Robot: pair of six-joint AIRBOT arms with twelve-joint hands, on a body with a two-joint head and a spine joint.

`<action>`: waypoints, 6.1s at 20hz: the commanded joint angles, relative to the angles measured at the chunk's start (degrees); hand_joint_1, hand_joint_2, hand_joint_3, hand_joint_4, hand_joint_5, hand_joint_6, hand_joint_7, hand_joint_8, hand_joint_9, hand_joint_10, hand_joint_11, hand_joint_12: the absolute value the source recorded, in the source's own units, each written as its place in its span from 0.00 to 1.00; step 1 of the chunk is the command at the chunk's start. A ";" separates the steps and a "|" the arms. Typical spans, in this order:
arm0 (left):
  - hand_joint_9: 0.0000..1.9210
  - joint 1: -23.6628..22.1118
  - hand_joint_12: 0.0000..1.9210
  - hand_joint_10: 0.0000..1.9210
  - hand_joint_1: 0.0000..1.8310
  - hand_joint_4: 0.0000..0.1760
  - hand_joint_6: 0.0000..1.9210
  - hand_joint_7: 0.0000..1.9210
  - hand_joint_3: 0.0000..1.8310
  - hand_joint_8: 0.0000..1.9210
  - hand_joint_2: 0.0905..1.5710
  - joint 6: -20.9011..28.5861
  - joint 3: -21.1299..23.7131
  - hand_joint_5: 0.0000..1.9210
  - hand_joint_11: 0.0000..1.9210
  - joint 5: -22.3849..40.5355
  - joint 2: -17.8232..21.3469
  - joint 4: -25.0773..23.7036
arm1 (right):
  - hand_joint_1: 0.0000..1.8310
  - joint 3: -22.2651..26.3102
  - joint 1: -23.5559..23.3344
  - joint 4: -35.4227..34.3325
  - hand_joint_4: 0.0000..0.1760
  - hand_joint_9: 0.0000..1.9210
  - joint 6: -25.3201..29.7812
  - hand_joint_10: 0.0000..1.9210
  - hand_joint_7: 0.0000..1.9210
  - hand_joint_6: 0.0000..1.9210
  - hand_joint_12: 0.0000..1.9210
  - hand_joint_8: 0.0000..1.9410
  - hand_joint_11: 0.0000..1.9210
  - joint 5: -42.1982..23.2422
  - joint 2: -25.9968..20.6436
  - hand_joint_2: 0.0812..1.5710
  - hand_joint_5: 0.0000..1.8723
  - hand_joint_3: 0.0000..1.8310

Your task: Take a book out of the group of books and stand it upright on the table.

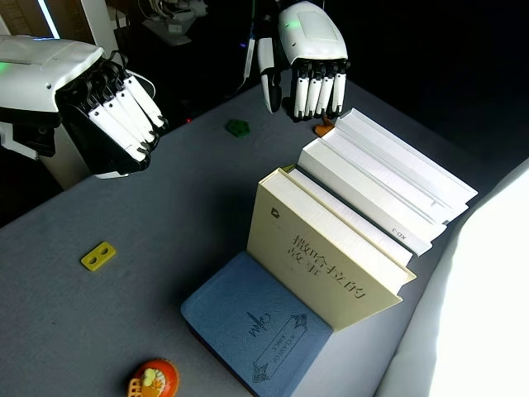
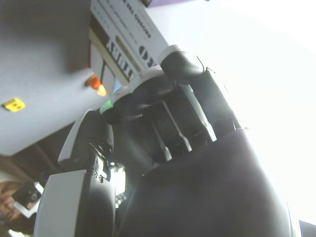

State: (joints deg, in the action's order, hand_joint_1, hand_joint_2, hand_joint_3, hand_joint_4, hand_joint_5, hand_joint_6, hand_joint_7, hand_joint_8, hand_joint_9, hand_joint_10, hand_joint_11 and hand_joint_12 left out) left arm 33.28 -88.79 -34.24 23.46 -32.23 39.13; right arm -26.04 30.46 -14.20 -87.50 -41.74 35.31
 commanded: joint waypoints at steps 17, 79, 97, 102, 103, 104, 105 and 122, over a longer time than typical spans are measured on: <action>0.12 -2.82 0.33 0.00 0.19 0.03 0.00 0.12 0.00 0.00 0.85 -2.16 -0.73 0.13 0.00 1.00 0.90 -0.21 | 0.09 0.28 -0.31 -6.99 0.00 0.01 -8.51 0.02 0.01 0.01 0.26 0.00 0.00 -11.36 3.10 0.77 0.05 0.00; 0.10 -8.61 0.34 0.00 0.13 0.05 0.00 0.11 0.00 0.00 0.86 -26.90 -9.55 0.09 0.00 -12.06 -1.58 16.25 | 0.27 -11.85 -13.77 -36.93 0.00 0.00 -35.94 0.00 0.04 0.11 0.01 0.00 0.00 -16.06 28.99 0.70 0.33 0.00; 0.07 -10.17 0.29 0.00 0.19 0.06 0.00 0.08 0.00 0.00 0.84 -43.51 -1.15 0.09 0.00 10.85 -5.13 40.22 | 0.24 1.85 -10.04 -43.42 0.00 0.00 -44.58 0.00 0.03 0.10 0.00 0.00 0.00 -17.18 23.10 0.70 0.32 0.00; 0.08 -7.98 0.29 0.00 0.22 0.04 0.00 0.08 0.00 0.00 0.84 -45.89 0.47 0.08 0.00 14.43 -4.46 45.43 | 0.23 4.84 -8.31 -43.42 0.00 0.00 -46.14 0.00 0.05 0.10 0.00 0.01 0.00 -17.16 21.88 0.70 0.33 0.00; 0.07 -7.81 0.26 0.00 0.22 0.04 0.00 0.08 0.00 0.00 0.84 -45.58 1.32 0.09 0.00 15.52 -3.85 45.45 | 0.24 5.38 -7.98 -43.42 0.00 0.00 -46.54 0.00 0.04 0.10 0.00 0.00 0.00 -17.27 21.64 0.70 0.33 0.00; 0.07 -7.79 0.26 0.00 0.21 0.04 0.00 0.08 0.00 0.00 0.84 -45.56 1.98 0.09 0.00 17.11 -3.37 45.51 | 0.27 5.68 -7.77 -43.42 0.00 0.00 -46.88 0.00 0.04 0.10 0.00 0.00 0.00 -17.40 21.50 0.69 0.34 0.00; 0.07 -7.77 0.26 0.00 0.21 0.04 0.00 0.09 0.00 0.00 0.85 -45.62 2.32 0.09 0.00 18.65 -3.07 45.53 | 0.27 5.98 -7.38 -43.42 0.00 0.00 -47.71 0.00 0.04 0.10 0.00 0.00 0.00 -17.69 21.48 0.68 0.34 0.00; 0.10 -20.53 0.29 0.00 0.20 0.02 0.00 0.10 0.00 0.00 0.85 -68.57 -0.55 0.09 0.00 19.05 -5.71 60.48 | 0.21 6.09 -2.72 -43.41 0.00 0.00 -49.15 0.00 0.04 0.08 0.00 0.00 0.00 -16.11 21.99 0.70 0.33 0.00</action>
State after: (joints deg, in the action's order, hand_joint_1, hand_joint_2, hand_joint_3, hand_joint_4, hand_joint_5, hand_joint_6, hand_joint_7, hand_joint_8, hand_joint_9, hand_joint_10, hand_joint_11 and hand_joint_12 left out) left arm 13.06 -156.79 -34.61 41.01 -38.39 101.78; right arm -20.12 28.10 -61.95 -136.68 -54.72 57.36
